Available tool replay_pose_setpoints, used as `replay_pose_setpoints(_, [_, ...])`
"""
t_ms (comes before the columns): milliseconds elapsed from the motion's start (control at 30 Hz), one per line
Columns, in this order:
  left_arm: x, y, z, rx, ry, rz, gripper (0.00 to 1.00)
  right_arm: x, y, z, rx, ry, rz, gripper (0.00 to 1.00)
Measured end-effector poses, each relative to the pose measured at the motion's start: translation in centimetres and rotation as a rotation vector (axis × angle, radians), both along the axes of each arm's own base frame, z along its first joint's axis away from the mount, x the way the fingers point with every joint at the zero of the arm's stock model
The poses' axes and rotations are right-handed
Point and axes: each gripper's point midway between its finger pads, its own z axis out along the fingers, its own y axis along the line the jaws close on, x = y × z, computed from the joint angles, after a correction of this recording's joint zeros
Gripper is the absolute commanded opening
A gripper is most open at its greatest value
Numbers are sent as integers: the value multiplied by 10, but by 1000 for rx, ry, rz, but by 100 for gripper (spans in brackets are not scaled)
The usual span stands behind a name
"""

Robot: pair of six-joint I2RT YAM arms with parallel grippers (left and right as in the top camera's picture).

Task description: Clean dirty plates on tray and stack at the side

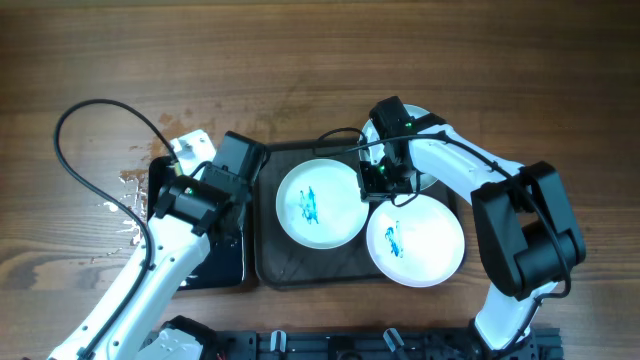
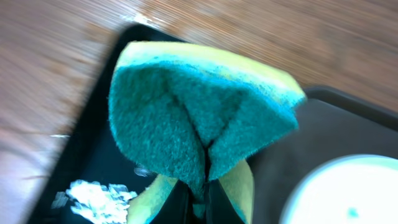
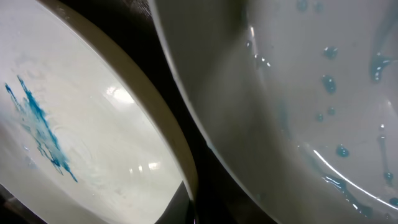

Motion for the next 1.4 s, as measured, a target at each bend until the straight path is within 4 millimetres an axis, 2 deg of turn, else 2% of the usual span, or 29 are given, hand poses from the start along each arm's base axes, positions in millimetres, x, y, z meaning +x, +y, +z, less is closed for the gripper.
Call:
replay_pose_setpoints(167, [5, -46, -6, -240, 18, -91, 4, 0, 1, 0, 9, -4, 11, 5])
replay_pose_setpoints(267, [9, -73, -3, -378, 16, -150, 4, 2, 6, 1, 36, -10, 23, 5])
replay_pose_setpoints(567, [0, -116, 5, -617, 69, -225, 4, 4, 26, 5, 153, 15, -7, 5])
replay_pose_setpoints(667, [-2, -122, 5, -650, 82, -241, 4, 7, 29, 6, 159, 9, -23, 5])
replay_pose_setpoints(767, [-1, -126, -9, -668, 90, -250, 4, 8, 32, 6, 161, 3, -27, 5])
replay_pose_setpoints(833, [-4, -128, -31, -672, 126, -247, 4, 8, 31, 5, 151, 1, -32, 5])
replay_pose_setpoints(900, [-9, -134, -63, -695, 181, -250, 4, 10, 28, 3, 130, -9, -36, 5])
replay_pose_setpoints(1000, [-14, -143, -85, -740, 228, -267, 4, 13, 23, 0, 95, -26, -39, 5])
replay_pose_setpoints(1267, [6, -172, -93, -858, 195, -351, 4, 13, 21, -1, 83, -35, -31, 5])
replay_pose_setpoints(1400, [10, -181, -114, -885, 229, -360, 4, 13, 21, -1, 79, -33, -31, 4])
